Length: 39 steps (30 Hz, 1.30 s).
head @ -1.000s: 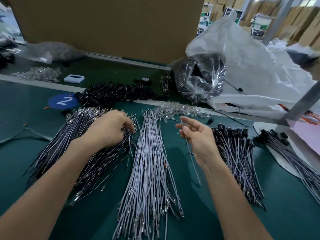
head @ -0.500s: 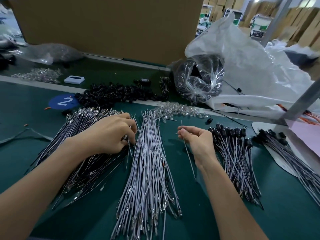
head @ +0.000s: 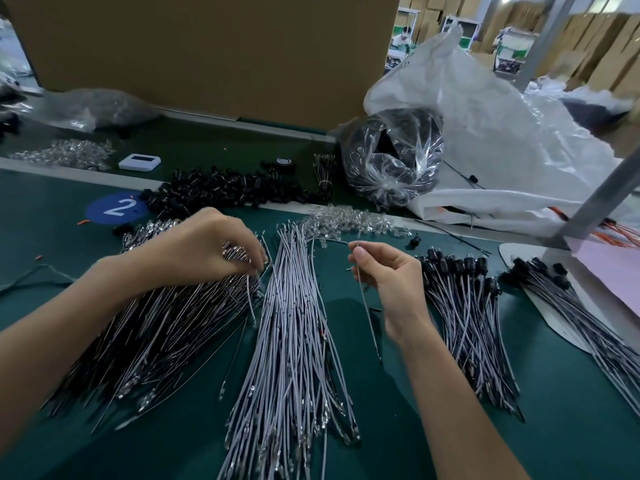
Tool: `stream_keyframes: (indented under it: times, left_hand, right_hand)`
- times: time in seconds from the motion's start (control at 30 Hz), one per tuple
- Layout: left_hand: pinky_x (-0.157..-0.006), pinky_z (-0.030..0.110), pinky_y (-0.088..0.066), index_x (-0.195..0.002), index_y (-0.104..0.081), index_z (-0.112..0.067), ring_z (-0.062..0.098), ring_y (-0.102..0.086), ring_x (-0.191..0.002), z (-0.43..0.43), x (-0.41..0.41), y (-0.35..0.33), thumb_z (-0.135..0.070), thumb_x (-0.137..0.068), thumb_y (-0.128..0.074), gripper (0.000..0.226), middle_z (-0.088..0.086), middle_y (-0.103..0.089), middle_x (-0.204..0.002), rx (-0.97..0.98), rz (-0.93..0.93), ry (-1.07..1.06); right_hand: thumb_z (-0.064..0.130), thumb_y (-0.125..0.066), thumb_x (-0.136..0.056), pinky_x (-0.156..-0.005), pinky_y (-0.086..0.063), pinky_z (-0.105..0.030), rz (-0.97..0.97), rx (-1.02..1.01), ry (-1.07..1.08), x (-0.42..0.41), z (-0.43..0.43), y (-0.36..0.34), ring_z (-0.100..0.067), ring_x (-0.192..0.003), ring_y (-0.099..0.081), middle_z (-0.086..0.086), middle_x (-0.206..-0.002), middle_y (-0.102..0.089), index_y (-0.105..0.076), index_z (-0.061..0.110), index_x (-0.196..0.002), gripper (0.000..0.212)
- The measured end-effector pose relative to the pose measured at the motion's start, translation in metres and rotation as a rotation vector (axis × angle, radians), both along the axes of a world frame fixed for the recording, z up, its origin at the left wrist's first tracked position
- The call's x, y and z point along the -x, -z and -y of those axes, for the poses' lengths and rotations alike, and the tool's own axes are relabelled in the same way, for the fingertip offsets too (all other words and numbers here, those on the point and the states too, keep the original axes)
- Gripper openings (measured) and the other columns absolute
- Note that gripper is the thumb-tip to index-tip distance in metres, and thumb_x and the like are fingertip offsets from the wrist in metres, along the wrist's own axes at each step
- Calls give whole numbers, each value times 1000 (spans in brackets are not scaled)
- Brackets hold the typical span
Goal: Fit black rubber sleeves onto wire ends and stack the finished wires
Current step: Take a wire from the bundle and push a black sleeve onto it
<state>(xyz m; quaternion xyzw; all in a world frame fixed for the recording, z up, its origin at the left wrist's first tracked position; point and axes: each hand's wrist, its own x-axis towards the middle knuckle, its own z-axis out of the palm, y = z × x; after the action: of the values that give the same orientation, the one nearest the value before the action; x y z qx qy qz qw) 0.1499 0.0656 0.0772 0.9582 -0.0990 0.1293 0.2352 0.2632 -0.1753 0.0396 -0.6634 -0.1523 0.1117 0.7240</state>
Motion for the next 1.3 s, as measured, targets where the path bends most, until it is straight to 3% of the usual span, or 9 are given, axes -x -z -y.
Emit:
stream_keyframes:
  times: [0.13, 0.2, 0.4, 0.6, 0.7, 0.93, 1.07, 1.13, 1.3]
  left_hand:
    - [-82, 16, -53, -85, -77, -23, 3, -70, -80, 15, -2, -4, -26, -73, -76, 12, -12, -75, -83, 261, 183, -115]
    - [-79, 12, -52, -85, -75, -24, 4, -69, -79, 24, -5, 0, -19, -76, -77, 11, -11, -74, -82, 317, 232, -143]
    - [-75, 21, -57, -92, -74, -18, 12, -71, -78, 52, -16, 12, -23, -78, -72, 15, -5, -75, -84, 606, 293, -215]
    - [-70, 26, -59, -88, -75, -14, 15, -71, -69, 101, -30, 23, -5, -83, -73, 10, 2, -75, -75, 793, 187, -171]
    - [-62, 32, -59, -85, -76, -15, 22, -69, -63, 123, -35, 31, -7, -85, -74, 8, 1, -73, -69, 840, 163, -164]
    - [-57, 23, -55, -80, -74, -26, 10, -67, -56, 134, -40, 36, -8, -84, -75, 18, -6, -71, -63, 864, 143, -186]
    - [-55, 21, -53, -79, -74, -20, 11, -66, -54, 135, -40, 35, -5, -85, -74, 16, -3, -70, -61, 875, 105, -175]
    - [-53, 21, -52, -79, -75, -15, 12, -66, -53, 135, -41, 34, -4, -86, -72, 13, 1, -70, -60, 868, 92, -176]
    - [-52, 19, -51, -76, -73, -14, 9, -63, -51, 131, -45, 33, -1, -87, -69, 17, -1, -67, -57, 823, 109, -191]
  right_hand:
    - [8, -72, -85, -69, -51, -17, 91, -50, -31, 5, -3, -2, -8, -72, -66, 0, -76, -74, -75, 17, -85, 9]
    - [15, -73, -83, -68, -51, -17, 104, -80, -41, 7, -4, -2, -10, -70, -64, -1, -75, -73, -74, 19, -81, 4]
    - [28, -73, -76, -66, -49, -15, 173, -165, -2, 9, -3, -4, -4, -67, -59, 7, -73, -69, -74, 22, -80, 8]
    - [27, -74, -76, -62, -45, -17, 175, -321, 27, 7, -2, -6, -8, -65, -52, 3, -72, -67, -76, 23, -78, 5]
    - [26, -74, -76, -62, -45, -20, 153, -350, 31, 7, -2, -5, -10, -63, -51, 2, -70, -65, -76, 22, -78, 5]
    - [25, -72, -77, -65, -47, -21, 90, -356, 56, 7, -2, -6, -10, -66, -53, 3, -68, -63, -74, 21, -74, 5]
    - [22, -67, -88, -61, -50, -38, 46, -273, -54, 10, -4, -4, -22, -70, -58, -5, -77, -66, -68, 8, -85, 14]
    - [17, -64, -92, -51, -49, -36, 38, -253, -74, 11, -4, -4, -25, -66, -60, -8, -78, -68, -67, 7, -85, 13]
    - [11, -66, -90, -55, -56, -28, 46, -268, -87, 9, -3, -3, -20, -68, -65, -8, -76, -71, -75, 11, -80, 14]
